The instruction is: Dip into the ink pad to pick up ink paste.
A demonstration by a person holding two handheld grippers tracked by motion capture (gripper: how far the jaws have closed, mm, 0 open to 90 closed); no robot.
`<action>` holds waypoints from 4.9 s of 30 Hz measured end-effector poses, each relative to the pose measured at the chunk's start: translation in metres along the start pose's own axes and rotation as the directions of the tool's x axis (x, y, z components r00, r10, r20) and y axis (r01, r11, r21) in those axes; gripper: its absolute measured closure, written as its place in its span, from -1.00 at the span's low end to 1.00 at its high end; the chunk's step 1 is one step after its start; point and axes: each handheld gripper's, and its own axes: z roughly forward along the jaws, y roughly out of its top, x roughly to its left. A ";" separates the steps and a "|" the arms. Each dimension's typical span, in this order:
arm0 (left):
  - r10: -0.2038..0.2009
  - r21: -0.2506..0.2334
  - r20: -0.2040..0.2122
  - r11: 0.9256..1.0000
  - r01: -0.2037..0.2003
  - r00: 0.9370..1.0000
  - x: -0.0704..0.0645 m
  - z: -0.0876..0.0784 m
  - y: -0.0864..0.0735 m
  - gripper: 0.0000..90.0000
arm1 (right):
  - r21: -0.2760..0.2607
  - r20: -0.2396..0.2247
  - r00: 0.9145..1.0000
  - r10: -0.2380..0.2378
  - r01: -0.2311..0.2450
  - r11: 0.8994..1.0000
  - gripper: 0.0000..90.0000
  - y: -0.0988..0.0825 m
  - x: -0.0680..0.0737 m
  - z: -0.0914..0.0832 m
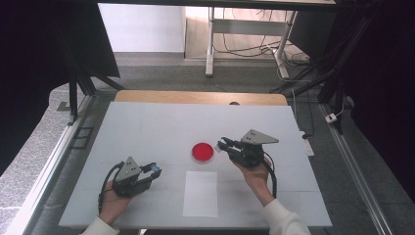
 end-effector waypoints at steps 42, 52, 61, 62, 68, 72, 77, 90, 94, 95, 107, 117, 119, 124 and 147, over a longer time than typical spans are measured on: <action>0.003 0.006 0.003 1.000 -0.003 1.000 0.001 0.001 -0.001 0.44 | 0.101 -0.027 0.999 -0.016 0.019 0.995 0.66 -0.007 -0.003 0.059; 0.001 0.008 0.005 1.000 -0.001 1.000 0.002 0.001 -0.001 0.44 | 0.143 -0.018 1.000 -0.023 0.025 0.989 0.66 -0.014 -0.006 0.070; 0.001 0.011 0.006 1.000 -0.001 1.000 0.001 0.002 -0.001 0.44 | 0.169 -0.024 0.999 -0.027 0.031 0.985 0.66 -0.017 -0.006 0.077; 0.002 0.011 0.006 1.000 -0.002 1.000 0.001 0.003 -0.001 0.44 | 0.173 -0.026 0.999 -0.030 0.034 0.984 0.66 -0.018 -0.006 0.078; -0.001 0.012 0.006 1.000 0.001 1.000 0.002 0.003 -0.002 0.44 | 0.192 -0.029 0.998 -0.049 0.054 0.980 0.66 -0.020 -0.004 0.082; 0.000 0.011 0.007 1.000 0.000 1.000 0.002 0.003 -0.002 0.44 | 0.206 -0.033 0.999 -0.043 0.049 0.977 0.66 -0.021 -0.004 0.084; 0.000 0.011 0.005 1.000 0.000 1.000 0.002 0.002 -0.002 0.44 | 0.215 -0.036 0.998 -0.055 0.061 0.975 0.66 -0.024 -0.003 0.087; 0.003 0.012 0.007 1.000 -0.003 1.000 0.002 0.002 -0.002 0.44 | 0.222 -0.032 0.998 -0.063 0.068 0.973 0.66 -0.025 -0.001 0.089; 0.003 0.012 0.005 1.000 -0.003 1.000 0.002 0.003 -0.002 0.44 | 0.218 -0.037 0.998 -0.055 0.062 0.974 0.66 -0.026 -0.002 0.090; 0.003 0.013 0.005 1.000 -0.003 1.000 0.002 0.003 -0.002 0.44 | 0.220 -0.036 0.998 -0.053 0.060 0.974 0.66 -0.026 -0.002 0.090; 0.005 0.013 0.005 1.000 -0.005 1.000 0.001 0.002 -0.002 0.44 | 0.247 -0.028 0.997 -0.069 0.073 0.966 0.67 -0.027 -0.002 0.091; 0.005 0.014 0.004 1.000 -0.005 1.000 0.001 0.003 -0.002 0.44 | 0.244 -0.029 0.997 -0.069 0.074 0.967 0.67 -0.028 -0.001 0.091; 0.005 0.014 0.004 1.000 -0.005 1.000 0.001 0.003 -0.002 0.44 | 0.244 -0.029 0.997 -0.067 0.072 0.967 0.66 -0.028 -0.001 0.091; 0.005 0.012 0.003 1.000 -0.005 1.000 0.001 0.002 -0.002 0.44 | 0.242 -0.026 0.998 -0.064 0.069 0.968 0.66 -0.028 -0.001 0.091; 0.008 0.016 0.004 1.000 -0.008 1.000 0.001 0.003 -0.002 0.44 | 0.151 0.002 0.998 -0.057 0.056 0.987 0.66 -0.006 -0.004 0.070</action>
